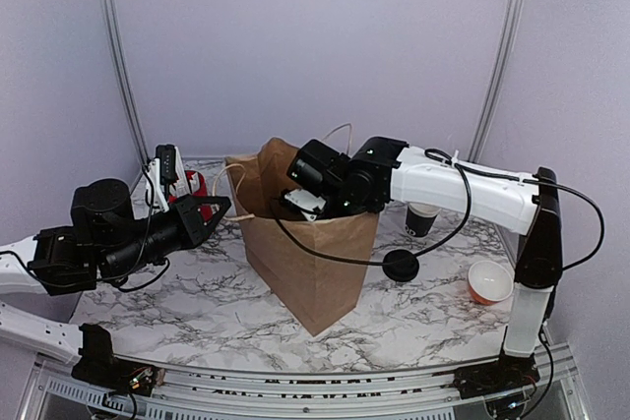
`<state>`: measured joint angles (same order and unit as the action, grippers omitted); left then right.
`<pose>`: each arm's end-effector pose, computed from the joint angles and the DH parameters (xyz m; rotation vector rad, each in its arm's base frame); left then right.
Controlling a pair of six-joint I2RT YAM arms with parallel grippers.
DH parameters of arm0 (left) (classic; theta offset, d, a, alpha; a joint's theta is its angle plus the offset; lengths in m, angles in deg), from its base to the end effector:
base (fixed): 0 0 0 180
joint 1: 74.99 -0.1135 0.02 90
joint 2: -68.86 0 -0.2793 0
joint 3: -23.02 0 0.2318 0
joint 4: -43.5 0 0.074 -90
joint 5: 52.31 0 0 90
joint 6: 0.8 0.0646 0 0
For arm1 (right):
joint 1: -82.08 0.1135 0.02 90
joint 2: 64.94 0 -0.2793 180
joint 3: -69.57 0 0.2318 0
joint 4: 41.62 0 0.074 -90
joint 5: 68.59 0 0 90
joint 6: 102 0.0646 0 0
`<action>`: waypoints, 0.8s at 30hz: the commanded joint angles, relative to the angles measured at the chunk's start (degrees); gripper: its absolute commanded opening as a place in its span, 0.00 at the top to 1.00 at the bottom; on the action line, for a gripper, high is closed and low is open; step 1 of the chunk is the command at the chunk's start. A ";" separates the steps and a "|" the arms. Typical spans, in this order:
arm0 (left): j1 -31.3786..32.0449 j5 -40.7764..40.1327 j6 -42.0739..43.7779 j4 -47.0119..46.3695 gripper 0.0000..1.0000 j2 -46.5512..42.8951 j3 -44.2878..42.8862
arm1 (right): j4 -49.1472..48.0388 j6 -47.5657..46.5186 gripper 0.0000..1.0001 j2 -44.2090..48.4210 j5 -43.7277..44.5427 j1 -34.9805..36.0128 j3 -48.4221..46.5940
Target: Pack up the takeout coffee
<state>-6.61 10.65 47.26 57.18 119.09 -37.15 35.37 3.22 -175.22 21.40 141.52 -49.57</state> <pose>0.1013 -0.1760 0.3596 0.0160 1.7440 -1.0744 0.2021 0.3423 0.2826 -1.0613 2.6122 0.3305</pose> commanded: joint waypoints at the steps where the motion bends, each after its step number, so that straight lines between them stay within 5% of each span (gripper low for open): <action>1: 0.28 -1.26 -1.35 2.03 1.00 -1.36 1.22 | 6.41 0.87 0.44 -0.85 -0.27 -0.82 -0.97; 12: 0.26 -1.25 -0.87 1.95 1.00 -0.93 0.22 | 11.34 1.79 0.45 -2.92 2.25 1.21 -10.83; 24: 0.27 -1.26 0.02 1.64 1.00 -0.77 -1.04 | 7.41 1.71 0.45 -1.91 2.48 1.38 0.29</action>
<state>-6.42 10.56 46.15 57.35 118.66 -36.60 42.41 4.64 -177.04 22.60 142.61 -53.37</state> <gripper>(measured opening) 0.006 0.688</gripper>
